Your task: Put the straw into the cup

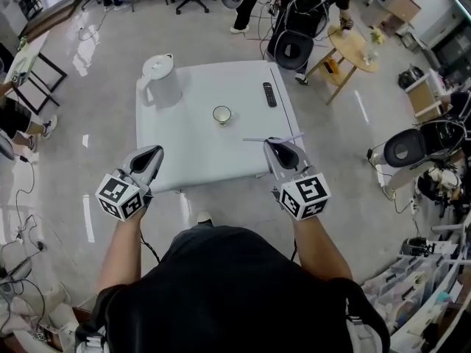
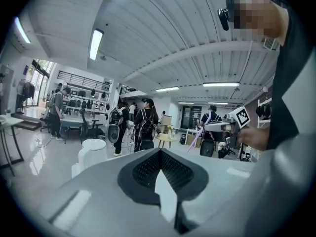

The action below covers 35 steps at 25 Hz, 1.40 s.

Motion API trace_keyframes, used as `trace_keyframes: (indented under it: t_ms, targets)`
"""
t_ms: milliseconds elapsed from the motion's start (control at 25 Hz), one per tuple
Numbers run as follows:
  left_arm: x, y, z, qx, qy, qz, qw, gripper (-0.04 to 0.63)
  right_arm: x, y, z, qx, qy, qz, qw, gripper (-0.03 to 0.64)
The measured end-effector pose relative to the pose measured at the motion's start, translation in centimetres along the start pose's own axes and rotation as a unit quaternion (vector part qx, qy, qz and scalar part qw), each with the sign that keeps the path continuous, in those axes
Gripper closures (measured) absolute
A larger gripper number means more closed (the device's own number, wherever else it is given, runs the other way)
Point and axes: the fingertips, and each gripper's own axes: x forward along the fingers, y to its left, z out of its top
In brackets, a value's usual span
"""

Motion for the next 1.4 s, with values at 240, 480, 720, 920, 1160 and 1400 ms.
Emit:
trace_keyframes:
  t_ms: [240,480,720,920,1160,1400]
  targets:
    - [0.3,2.9,0.4,-0.003,0.000,0.000,1.0000,0.595,3.2,0.3,0.7,-0.001,0.004,0.002,1.000,0.560]
    - [-0.1,5.7,0.9,-0.005,-0.002,0.003,1.0000,0.595,5.7,1.2,1.6,-0.004,0.005,0.005,1.000,0.560]
    - [-0.4,7.3,1.2,-0.002,-0.002,-0.005,1.0000,0.595,7.1,1.8,2.0,-0.005,0.006,0.000,1.000,0.561]
    - [-0.6,8.3,1.6,0.000,-0.001,-0.007,1.0000,0.595,7.7,1.9,1.9,-0.001,0.008,-0.006,1.000,0.561]
    - [-1.0,8.4,1.3,0.000,0.001,-0.010,1.0000,0.595,7.7,2.0,1.5,0.001,0.011,-0.012,1.000,0.561]
    - [-1.2,8.7,1.0,-0.006,0.002,0.000,1.0000,0.595,7.9,1.4,1.2,0.010,0.013,-0.014,1.000,0.561]
